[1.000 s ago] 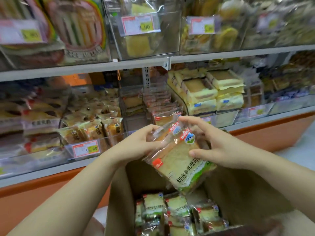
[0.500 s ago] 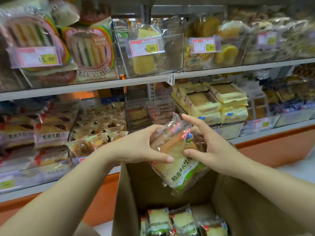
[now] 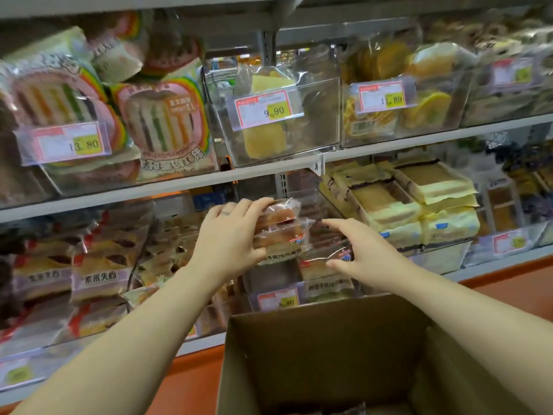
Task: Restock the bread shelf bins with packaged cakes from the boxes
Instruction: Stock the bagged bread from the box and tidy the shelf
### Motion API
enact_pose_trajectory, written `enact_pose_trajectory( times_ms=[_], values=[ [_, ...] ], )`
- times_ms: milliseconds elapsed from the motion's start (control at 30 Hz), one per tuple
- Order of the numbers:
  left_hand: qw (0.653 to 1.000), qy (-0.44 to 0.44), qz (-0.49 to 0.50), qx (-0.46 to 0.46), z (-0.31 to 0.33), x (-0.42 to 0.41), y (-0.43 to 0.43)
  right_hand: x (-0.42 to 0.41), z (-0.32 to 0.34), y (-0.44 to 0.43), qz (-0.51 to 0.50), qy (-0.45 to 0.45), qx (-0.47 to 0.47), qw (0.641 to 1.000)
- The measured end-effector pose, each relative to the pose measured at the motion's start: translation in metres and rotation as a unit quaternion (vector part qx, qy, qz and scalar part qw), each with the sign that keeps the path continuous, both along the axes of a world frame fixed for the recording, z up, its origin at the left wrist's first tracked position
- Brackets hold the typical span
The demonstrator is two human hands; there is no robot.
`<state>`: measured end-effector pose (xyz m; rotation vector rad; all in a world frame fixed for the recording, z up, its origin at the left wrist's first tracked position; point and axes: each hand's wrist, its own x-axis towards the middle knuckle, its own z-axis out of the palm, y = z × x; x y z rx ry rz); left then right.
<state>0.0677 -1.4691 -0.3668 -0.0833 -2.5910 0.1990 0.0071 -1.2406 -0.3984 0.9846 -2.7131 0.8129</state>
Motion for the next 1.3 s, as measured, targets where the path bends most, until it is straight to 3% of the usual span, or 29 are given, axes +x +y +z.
enact_pose_trajectory(
  times_ms=[167,500,733,1000,1300],
  values=[
    [0.999,0.021,0.040,0.022,-0.005,-0.030,-0.008,-0.031,0.000,-0.017,0.016,-0.020,0.083,0.996],
    [0.989,0.072,0.117,0.052,-0.017,-0.068,-0.040,-0.101,-0.019,-0.078,0.040,-0.122,0.128,0.983],
    [0.994,-0.024,0.079,0.070,-0.021,-0.081,-0.046,-0.131,-0.042,-0.102,0.007,-0.153,0.161,0.975],
    [0.997,-0.026,0.030,0.066,-0.019,-0.083,-0.038,-0.143,-0.046,-0.093,-0.041,-0.154,0.172,0.972],
    [0.978,-0.131,0.067,0.151,-0.016,-0.076,-0.057,-0.141,-0.045,-0.090,-0.038,-0.166,0.160,0.972]
  ],
)
